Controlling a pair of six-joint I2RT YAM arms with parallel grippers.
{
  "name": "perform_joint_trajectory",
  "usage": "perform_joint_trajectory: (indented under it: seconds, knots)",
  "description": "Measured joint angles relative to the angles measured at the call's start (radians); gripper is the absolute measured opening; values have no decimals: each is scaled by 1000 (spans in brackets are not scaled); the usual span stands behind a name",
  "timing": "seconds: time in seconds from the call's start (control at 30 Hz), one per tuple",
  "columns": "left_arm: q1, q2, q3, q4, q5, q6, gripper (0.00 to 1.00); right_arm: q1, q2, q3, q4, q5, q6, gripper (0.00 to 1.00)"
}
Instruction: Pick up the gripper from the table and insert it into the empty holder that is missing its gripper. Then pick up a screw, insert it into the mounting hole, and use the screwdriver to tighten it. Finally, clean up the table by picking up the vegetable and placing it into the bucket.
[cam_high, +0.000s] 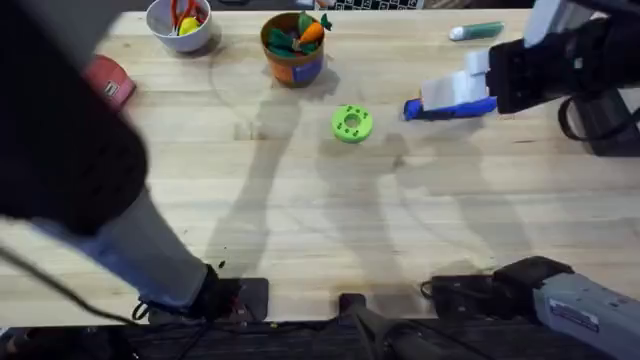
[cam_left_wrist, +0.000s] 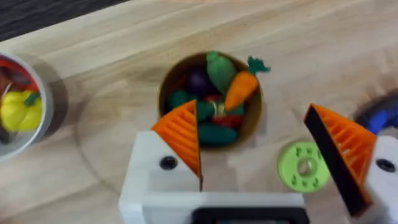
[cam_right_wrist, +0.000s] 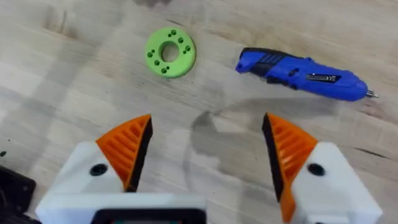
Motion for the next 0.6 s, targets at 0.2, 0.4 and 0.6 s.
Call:
perform_joint_trajectory:
  seconds: [0.2,0.4,0.6]
  knots:
    - [-1,-164,0,-225,-49,12,988,0,0,0,1,0,0,993]
    - [-1,-293,-73,-296,-70,16,986,0,0,0,1,0,0,994]
    - [-1,-544,-343,-314,-119,-1,988,0,0,0,-12,0,0,993]
